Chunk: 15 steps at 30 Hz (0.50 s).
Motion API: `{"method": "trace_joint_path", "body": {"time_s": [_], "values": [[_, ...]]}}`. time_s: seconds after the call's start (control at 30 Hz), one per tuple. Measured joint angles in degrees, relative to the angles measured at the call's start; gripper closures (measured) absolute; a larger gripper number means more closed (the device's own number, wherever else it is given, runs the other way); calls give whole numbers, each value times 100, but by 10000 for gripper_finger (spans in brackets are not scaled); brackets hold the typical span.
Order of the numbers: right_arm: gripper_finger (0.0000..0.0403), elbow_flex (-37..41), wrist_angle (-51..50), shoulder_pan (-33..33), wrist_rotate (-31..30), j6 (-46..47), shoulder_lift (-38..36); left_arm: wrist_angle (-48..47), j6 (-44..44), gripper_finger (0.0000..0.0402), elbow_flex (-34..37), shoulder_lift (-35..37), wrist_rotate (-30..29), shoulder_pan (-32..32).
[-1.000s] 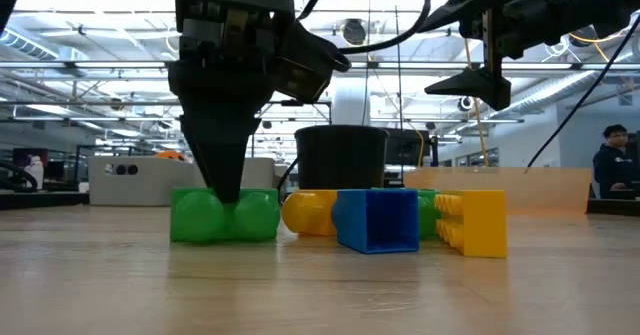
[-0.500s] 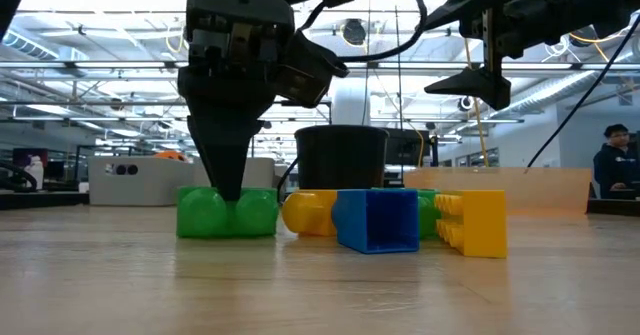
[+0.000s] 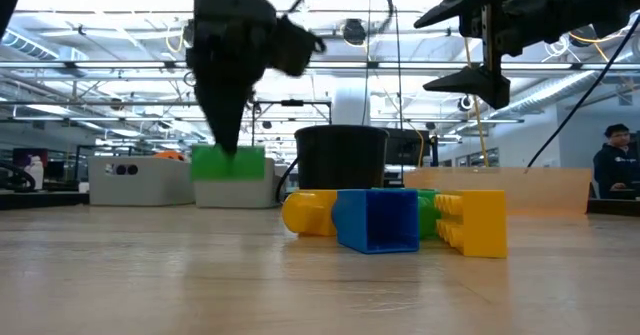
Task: Pick & Place Toys
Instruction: Put the green game piece into the right gray bin
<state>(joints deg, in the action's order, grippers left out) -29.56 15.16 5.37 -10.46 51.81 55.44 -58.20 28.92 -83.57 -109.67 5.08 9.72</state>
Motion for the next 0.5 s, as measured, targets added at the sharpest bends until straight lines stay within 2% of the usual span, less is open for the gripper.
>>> {"method": "trace_joint_path", "body": {"time_s": [0.23, 0.5], "values": [[28, 0, 18, 0, 2, -40, 0, -221, 190, 327, -2, 1263, -708, -498], [28, 0, 66, 0, 2, -146, 0, -745, 779, 332, -7, 2663, -1684, -1433]]}}
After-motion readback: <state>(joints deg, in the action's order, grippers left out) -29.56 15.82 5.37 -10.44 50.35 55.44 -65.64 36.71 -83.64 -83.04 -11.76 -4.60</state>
